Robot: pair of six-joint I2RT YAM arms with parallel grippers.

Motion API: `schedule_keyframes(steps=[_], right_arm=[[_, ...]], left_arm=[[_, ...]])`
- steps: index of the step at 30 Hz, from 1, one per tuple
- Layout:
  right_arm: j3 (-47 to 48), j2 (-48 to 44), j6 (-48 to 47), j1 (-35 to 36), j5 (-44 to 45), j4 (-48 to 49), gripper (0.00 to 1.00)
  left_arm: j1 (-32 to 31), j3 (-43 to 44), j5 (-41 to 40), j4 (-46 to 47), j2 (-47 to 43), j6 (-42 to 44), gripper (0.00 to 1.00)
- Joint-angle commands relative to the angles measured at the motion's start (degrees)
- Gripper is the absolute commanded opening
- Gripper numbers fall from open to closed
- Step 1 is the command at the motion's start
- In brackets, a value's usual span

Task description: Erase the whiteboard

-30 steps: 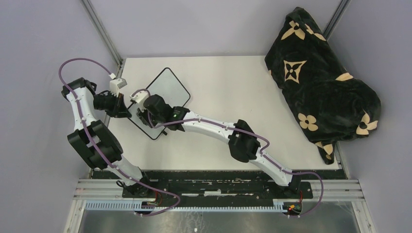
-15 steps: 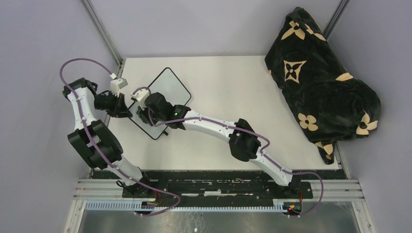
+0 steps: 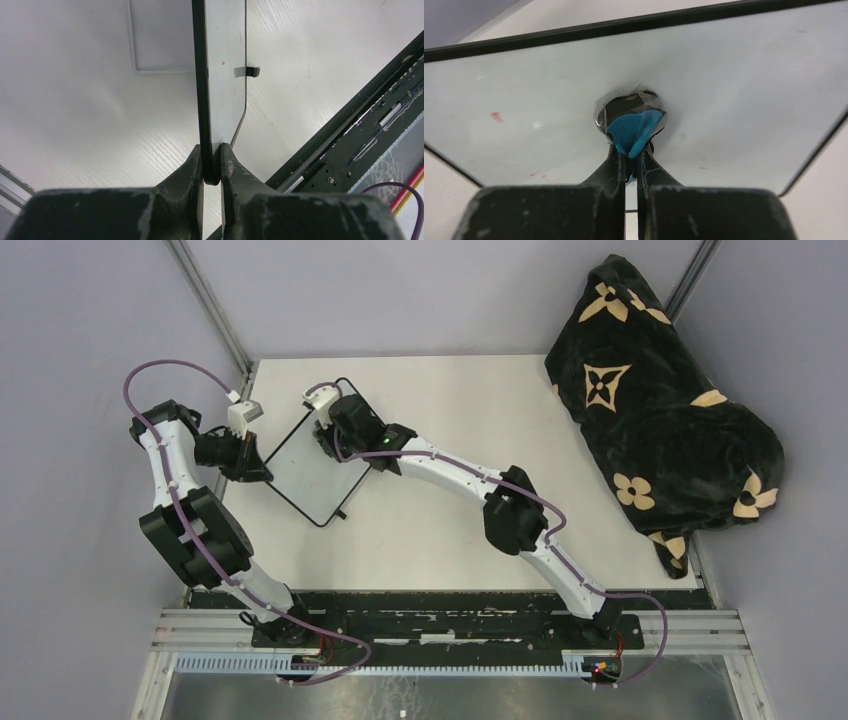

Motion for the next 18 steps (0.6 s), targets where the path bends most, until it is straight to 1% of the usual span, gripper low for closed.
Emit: schedule_keyframes(steps=[1,8,18], right_arm=[[0.94,-1.70,-1.80,-3.97,5.42,2.00,0.01],[2.36,-0.32,-0.88,-0.34,3.31,2.10,0.01],[4.78,0.11,0.17,7.28,0.64,3.28,0.01]], left_arm=[[-1.10,-0.98,-3.44,-3.06,-0.90,1.89,0.03],[-1.08,-1.08,-3.49,-3.03,-0.86,1.79,0.03],[-1.10,-1.24,-3.59,-2.99,-0.71,1.79,0.03]])
